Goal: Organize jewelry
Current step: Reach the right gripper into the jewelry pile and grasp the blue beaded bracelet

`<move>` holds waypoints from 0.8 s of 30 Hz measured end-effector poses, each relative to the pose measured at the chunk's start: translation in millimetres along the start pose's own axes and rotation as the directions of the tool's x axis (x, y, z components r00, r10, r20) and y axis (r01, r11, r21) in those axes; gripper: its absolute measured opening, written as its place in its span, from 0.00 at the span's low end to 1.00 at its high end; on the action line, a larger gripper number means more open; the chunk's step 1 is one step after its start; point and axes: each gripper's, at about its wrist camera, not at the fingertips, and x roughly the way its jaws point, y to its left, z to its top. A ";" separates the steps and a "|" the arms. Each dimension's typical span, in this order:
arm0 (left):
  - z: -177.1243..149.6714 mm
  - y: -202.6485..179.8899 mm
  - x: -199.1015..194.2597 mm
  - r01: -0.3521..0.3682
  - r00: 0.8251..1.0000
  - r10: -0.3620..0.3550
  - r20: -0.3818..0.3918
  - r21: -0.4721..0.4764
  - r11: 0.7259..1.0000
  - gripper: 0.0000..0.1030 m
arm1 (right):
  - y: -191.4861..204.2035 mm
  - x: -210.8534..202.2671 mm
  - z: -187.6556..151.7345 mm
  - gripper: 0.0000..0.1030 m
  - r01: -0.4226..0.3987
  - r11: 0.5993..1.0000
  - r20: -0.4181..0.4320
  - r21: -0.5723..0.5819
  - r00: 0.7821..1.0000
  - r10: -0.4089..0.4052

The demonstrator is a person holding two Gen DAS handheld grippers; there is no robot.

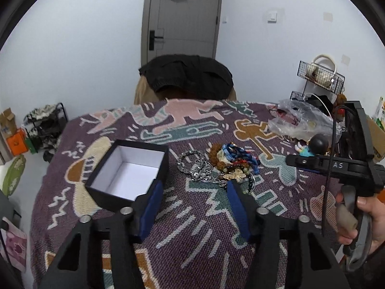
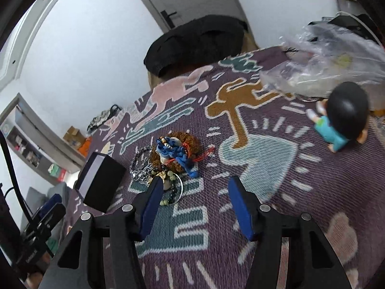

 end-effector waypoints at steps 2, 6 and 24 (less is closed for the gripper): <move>3.8 0.7 8.7 0.003 1.000 -0.003 -0.016 -0.004 1.000 0.50 | 2.0 7.4 5.0 0.56 -0.011 1.000 -0.011 -0.018 1.000 0.011; 11.8 0.7 24.4 0.005 0.999 -0.005 -0.045 0.001 1.000 0.47 | 8.3 21.6 17.6 0.56 -0.029 0.999 -0.031 -0.041 0.999 0.028; 28.6 13.5 51.9 -0.014 0.995 0.010 -0.104 -0.033 0.999 0.47 | 38.5 95.2 40.8 0.18 -0.011 0.980 -0.170 -0.198 0.985 -0.023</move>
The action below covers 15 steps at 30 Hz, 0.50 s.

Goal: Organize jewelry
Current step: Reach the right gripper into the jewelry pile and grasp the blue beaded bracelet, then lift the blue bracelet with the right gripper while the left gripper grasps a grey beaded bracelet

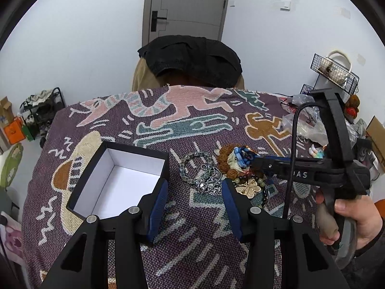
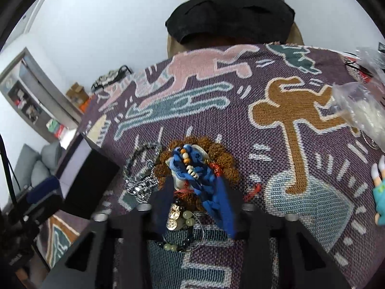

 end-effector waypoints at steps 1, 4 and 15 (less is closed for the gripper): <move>1.2 0.0 1.0 0.000 1.000 0.000 -0.002 -0.002 1.000 0.47 | -2.5 -1.4 0.0 0.06 -0.011 1.000 0.004 0.008 1.000 0.011; 5.1 -0.1 4.4 -0.001 1.000 0.001 -0.007 -0.003 1.000 0.47 | -13.4 -18.3 -1.1 0.06 -0.089 0.994 0.066 0.056 0.994 0.085; 12.4 -26.9 35.1 0.009 0.997 -0.005 -0.076 0.046 0.999 0.47 | -26.4 -77.5 -18.9 0.06 -0.188 0.974 0.234 0.126 0.960 0.155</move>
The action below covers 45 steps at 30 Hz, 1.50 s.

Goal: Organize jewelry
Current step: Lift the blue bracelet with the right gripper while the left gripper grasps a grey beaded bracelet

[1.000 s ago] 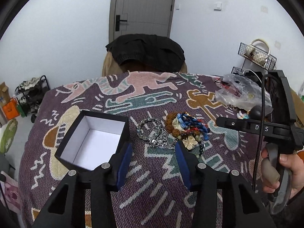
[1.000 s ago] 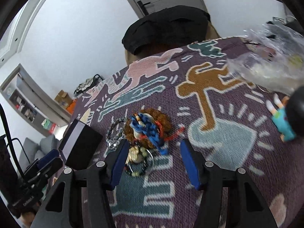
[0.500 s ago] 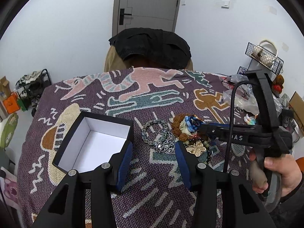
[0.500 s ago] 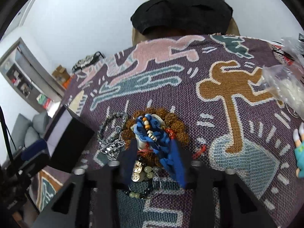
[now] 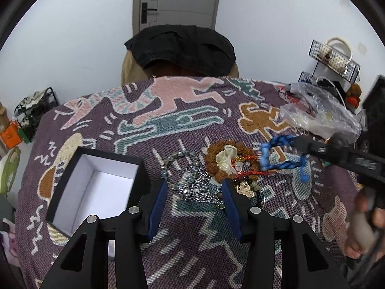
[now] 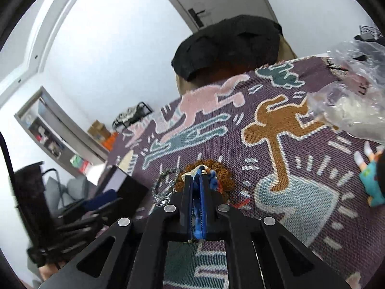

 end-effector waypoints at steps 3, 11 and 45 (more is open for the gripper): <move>2.9 -4.6 12.7 -0.013 1.000 0.014 -0.026 0.015 1.000 0.47 | -4.7 -15.9 -5.2 0.06 -0.012 1.000 0.039 0.029 0.999 0.011; 17.7 -9.2 47.3 -0.050 0.995 0.053 -0.089 0.027 0.998 0.47 | -18.2 -47.2 -20.1 0.06 -0.051 0.995 0.124 0.090 0.991 0.040; 61.6 -1.8 69.9 -0.098 0.985 0.093 -0.145 -0.029 0.995 0.08 | -27.4 -60.4 -39.9 0.06 -0.105 0.985 0.179 0.137 0.981 0.080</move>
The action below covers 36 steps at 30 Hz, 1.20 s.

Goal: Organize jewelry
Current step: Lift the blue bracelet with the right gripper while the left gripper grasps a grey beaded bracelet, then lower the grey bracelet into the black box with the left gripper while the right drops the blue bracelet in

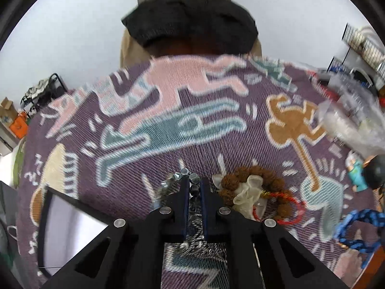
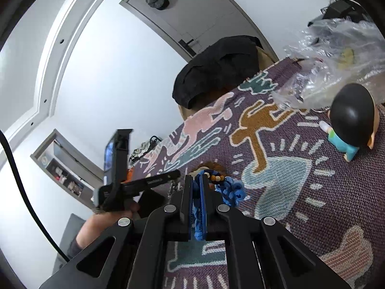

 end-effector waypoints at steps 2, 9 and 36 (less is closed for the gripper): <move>4.4 6.0 -19.8 0.011 0.999 -0.011 0.039 -0.007 1.000 0.08 | 6.3 -1.3 1.7 0.06 -0.006 1.000 0.006 -0.007 1.000 0.006; 19.8 28.8 -88.3 0.054 0.986 -0.049 0.162 -0.027 0.998 0.08 | 34.3 -3.9 4.5 0.06 -0.020 0.999 0.020 -0.047 1.000 0.021; -44.0 114.9 -103.1 0.115 0.981 -0.095 0.166 -0.114 0.987 0.08 | 122.8 31.7 -13.6 0.06 -0.043 0.983 -0.041 -0.179 0.999 0.036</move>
